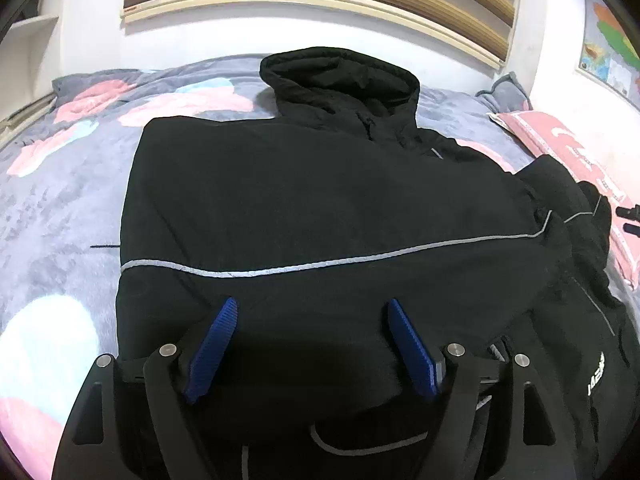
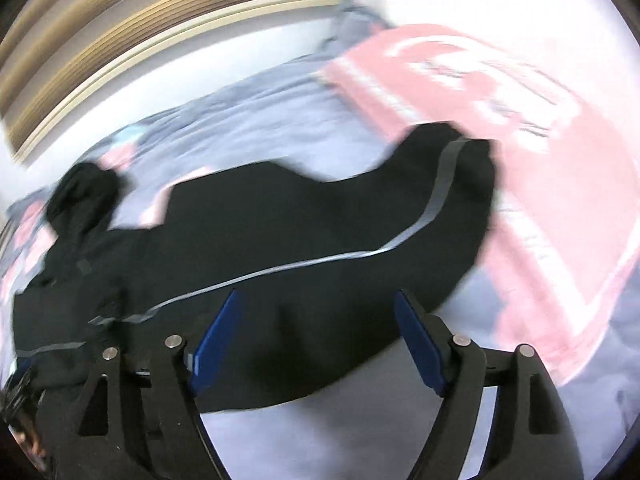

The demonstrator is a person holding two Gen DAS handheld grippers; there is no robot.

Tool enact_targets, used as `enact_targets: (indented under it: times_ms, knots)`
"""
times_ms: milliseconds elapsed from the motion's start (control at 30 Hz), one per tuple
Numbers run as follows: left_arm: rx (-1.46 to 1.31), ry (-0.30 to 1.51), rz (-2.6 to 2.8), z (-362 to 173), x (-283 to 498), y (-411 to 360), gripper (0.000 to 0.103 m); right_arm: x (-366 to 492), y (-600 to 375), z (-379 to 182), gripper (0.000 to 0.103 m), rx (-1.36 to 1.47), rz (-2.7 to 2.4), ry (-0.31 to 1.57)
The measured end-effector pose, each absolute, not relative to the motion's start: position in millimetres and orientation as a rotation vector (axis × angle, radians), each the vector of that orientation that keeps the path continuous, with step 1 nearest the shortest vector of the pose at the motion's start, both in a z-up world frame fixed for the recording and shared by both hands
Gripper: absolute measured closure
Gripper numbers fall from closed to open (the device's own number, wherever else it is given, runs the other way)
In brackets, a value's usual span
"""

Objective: Fold large clothes
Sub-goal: 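Grasp the other sleeve cuff with the right gripper and lift it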

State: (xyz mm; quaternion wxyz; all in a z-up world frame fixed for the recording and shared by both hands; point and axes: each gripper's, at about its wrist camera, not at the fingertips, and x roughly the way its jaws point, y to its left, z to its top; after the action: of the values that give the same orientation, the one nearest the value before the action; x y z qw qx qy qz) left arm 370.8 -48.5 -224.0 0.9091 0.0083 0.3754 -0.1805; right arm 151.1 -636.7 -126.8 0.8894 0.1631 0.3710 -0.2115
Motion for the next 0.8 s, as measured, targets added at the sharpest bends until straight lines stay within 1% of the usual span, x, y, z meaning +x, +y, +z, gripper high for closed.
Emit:
enact_targets:
  times_ms: [167, 300, 400, 633, 667, 700, 733, 767, 800]
  knots:
    - [0.016, 0.761, -0.358, -224.7, 369.5, -49.4, 0.023, 143.6, -710.4, -128.0, 0.011, 0.4, -0.599, 0.717]
    - [0.044, 0.757, -0.341, -226.4, 369.8, -54.2, 0.022, 146.7, -752.3, -134.2, 0.011, 0.46, -0.615, 0.716]
    - [0.043, 0.758, -0.341, -226.9, 370.9, -53.4, 0.021, 159.7, -769.6, -140.5, 0.011, 0.479, -0.624, 0.724]
    - [0.061, 0.755, -0.332, -228.7, 372.6, -55.3, 0.021, 199.0, -774.0, -162.1, 0.009, 0.387, -0.678, 0.804]
    - [0.064, 0.753, -0.33, -228.9, 372.7, -55.7, 0.021, 204.1, -771.7, -163.9, 0.02, 0.372, -0.661, 0.822]
    - [0.067, 0.752, -0.328, -229.1, 372.4, -56.1, 0.02, 210.9, -765.6, -164.7, 0.041, 0.367, -0.575, 0.841]
    - [0.07, 0.752, -0.327, -229.3, 372.7, -56.8, 0.02, 216.4, -759.2, -165.3, 0.09, 0.355, -0.532, 0.865]
    - [0.071, 0.752, -0.327, -229.4, 373.0, -56.9, 0.02, 218.3, -749.9, -161.3, 0.092, 0.318, -0.511, 0.867]
    - [0.072, 0.752, -0.327, -229.7, 372.4, -56.7, 0.02, 216.4, -742.2, -154.6, 0.092, 0.284, -0.497, 0.845]
